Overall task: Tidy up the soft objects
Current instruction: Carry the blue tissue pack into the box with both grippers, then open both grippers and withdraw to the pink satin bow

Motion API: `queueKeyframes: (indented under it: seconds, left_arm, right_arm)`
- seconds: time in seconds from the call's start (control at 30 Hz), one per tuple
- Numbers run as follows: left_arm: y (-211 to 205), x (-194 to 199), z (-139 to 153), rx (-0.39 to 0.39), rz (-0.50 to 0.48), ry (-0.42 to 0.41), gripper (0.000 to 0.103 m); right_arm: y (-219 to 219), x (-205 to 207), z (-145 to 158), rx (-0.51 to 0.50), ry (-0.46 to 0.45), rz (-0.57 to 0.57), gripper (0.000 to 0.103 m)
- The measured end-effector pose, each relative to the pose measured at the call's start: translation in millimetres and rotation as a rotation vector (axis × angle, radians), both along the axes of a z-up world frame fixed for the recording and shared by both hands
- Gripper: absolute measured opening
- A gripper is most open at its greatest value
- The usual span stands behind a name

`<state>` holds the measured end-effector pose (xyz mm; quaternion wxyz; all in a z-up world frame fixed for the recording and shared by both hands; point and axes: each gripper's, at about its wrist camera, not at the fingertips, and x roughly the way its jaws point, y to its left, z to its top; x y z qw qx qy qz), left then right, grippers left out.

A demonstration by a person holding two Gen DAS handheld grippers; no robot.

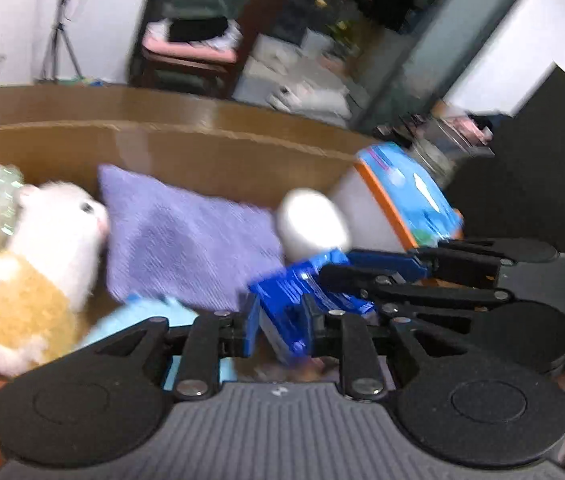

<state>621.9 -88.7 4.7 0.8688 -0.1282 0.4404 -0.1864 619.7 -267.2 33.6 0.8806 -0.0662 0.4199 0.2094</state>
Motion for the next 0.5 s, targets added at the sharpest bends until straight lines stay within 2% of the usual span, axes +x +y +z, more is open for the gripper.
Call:
queueKeyframes:
  seconds: [0.03,0.1,0.17,0.23,0.3,0.4,0.5]
  left_arm:
    - [1.6,1.6,1.8,0.003,0.04,-0.006,0.031]
    - [5.0,4.7,1.1,-0.005,0.097,0.006,0.033]
    - [11.9,2.7,4.1,-0.024,0.117,0.004,0.033]
    - [16.2,-3.7,13.5,-0.011,0.098,-0.034,0.04]
    - [20.3,-14.9,27.5,-0.002,0.081,-0.074,0.047]
    - [24.1,-32.6,50.3,0.021,0.061,-0.12,0.047]
    - [27.5,-58.2,71.2,0.045,0.033,-0.169,0.052]
  right_arm:
    - [1.7,8.3,-1.3,0.006,0.004,-0.004,0.023]
    - [6.5,19.0,-5.9,-0.017,-0.009,-0.013,0.021]
    - [9.5,23.2,-5.2,-0.008,-0.009,-0.019,0.023]
    - [5.6,17.7,1.2,0.052,-0.01,-0.015,0.024]
    - [0.3,8.2,11.2,0.082,-0.026,-0.012,0.029]
    - [-10.1,-7.7,30.3,0.084,-0.058,-0.027,0.031]
    - [-20.0,-31.1,52.9,0.072,-0.091,-0.025,0.037]
